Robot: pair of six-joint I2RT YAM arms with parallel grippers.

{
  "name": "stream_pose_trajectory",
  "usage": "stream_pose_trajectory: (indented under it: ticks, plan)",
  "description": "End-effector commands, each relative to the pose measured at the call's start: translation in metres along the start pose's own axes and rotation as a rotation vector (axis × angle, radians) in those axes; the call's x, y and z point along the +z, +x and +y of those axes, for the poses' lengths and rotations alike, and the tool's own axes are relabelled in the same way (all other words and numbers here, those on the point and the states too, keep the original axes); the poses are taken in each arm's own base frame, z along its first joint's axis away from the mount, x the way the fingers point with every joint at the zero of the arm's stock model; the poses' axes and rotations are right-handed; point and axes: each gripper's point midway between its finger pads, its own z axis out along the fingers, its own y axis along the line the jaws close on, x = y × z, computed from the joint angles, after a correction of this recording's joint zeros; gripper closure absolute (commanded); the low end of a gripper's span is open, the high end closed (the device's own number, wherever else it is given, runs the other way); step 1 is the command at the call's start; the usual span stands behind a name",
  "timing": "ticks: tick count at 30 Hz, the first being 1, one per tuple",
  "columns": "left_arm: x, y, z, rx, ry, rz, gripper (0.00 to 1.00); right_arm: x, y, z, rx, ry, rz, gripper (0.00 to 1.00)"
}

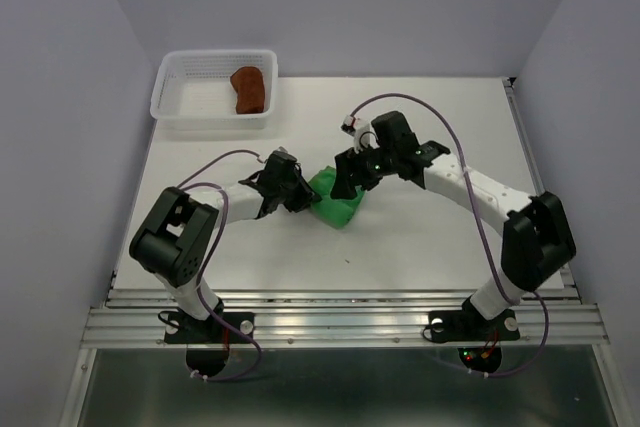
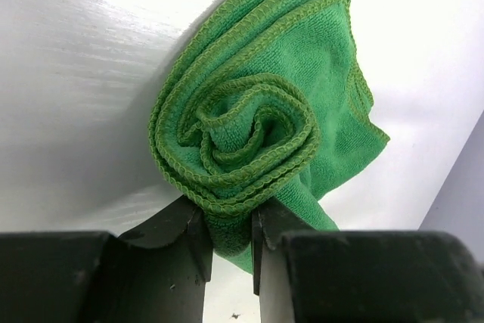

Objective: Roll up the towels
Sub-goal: Roll the towel

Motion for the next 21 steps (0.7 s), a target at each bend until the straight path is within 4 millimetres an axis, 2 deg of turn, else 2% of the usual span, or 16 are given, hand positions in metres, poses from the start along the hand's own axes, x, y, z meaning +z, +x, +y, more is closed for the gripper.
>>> stream_pose_trajectory:
  ticks: [1, 2, 4, 5, 9, 18, 21]
  plan:
    - [-0.015, 0.007, 0.02, 0.037, -0.123, 0.009, 0.84, -0.004, 0.003, 0.03, -0.253, 0.168, -0.055, 0.17]
    - [-0.016, 0.008, 0.019, 0.035, -0.118, 0.012, 0.83, -0.005, 0.004, 0.026, -0.268, 0.224, -0.063, 0.17]
    - [-0.023, 0.012, 0.021, 0.027, -0.127, 0.027, 0.83, -0.003, 0.007, 0.033, -0.308, 0.249, -0.071, 0.17]
    - [-0.025, 0.014, 0.02, 0.027, -0.124, 0.034, 0.83, 0.002, 0.016, 0.041, -0.336, 0.249, -0.065, 0.17]
    - [-0.035, 0.019, 0.017, 0.025, -0.118, 0.038, 0.8, 0.015, 0.024, 0.048, -0.456, 0.324, -0.105, 0.17]
    - [-0.041, 0.026, 0.023, 0.015, -0.135, 0.049, 0.79, 0.046, 0.036, 0.05, -0.54, 0.296, -0.14, 0.18]
    - [-0.04, 0.027, 0.023, 0.01, -0.138, 0.052, 0.79, 0.056, 0.048, 0.053, -0.565, 0.273, -0.112, 0.19]
